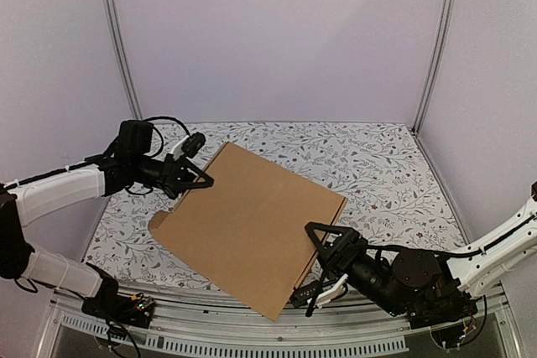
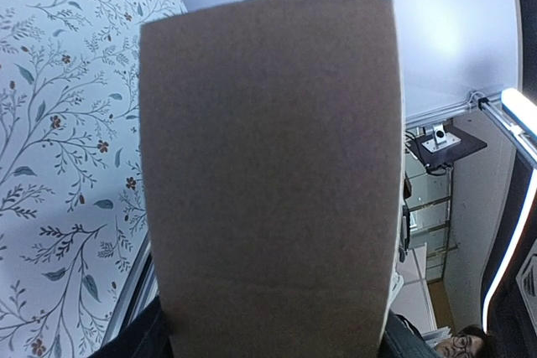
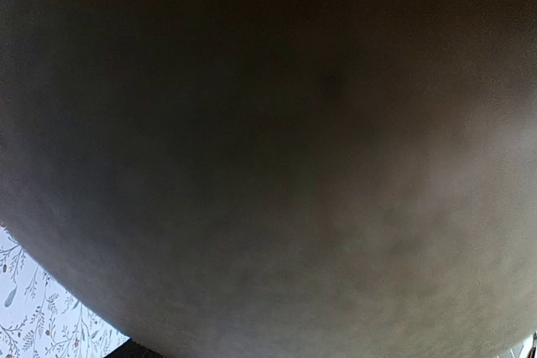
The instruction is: Fold the paper box
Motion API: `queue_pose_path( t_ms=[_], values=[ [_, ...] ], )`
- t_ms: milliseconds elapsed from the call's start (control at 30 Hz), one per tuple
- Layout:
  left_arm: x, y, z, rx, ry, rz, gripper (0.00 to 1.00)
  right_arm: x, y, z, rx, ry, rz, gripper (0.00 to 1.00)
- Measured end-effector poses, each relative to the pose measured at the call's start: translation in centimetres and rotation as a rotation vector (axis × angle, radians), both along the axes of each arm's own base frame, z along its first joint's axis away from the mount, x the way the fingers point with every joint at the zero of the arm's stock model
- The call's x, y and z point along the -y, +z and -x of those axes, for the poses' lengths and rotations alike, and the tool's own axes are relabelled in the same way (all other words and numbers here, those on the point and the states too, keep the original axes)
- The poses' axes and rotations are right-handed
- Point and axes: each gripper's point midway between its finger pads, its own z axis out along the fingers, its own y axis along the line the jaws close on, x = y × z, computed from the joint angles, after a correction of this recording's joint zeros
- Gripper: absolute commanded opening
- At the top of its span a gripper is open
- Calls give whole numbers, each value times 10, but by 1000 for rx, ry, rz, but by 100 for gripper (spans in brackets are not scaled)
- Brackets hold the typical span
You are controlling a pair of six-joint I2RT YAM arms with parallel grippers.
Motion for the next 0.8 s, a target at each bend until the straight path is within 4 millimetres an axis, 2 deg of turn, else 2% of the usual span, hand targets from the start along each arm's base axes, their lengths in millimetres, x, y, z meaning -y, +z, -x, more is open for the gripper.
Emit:
queue_pose_path(
  t_ms=[267, 433, 467, 500, 633, 800],
  values=[
    [0, -3, -3, -7, 12, -9, 77, 2, 0, -1, -18, -6, -20, 50],
    [-6, -3, -10, 11, 59, -24, 85, 13, 2, -3, -109, -22, -81, 50],
    [-8, -2, -11, 17, 69, -26, 97, 15, 3, -3, -132, -24, -93, 50],
    [-9, -2, -12, 23, 84, -32, 99, 17, 4, -3, -161, -25, -109, 50],
    [-18, -5, -20, 50, 164, -81, 99, 21, 3, -3, -282, -24, -161, 51],
    [-36, -8, -33, 126, 310, -173, 100, 28, -4, -12, -464, -47, -237, 51]
  ],
)
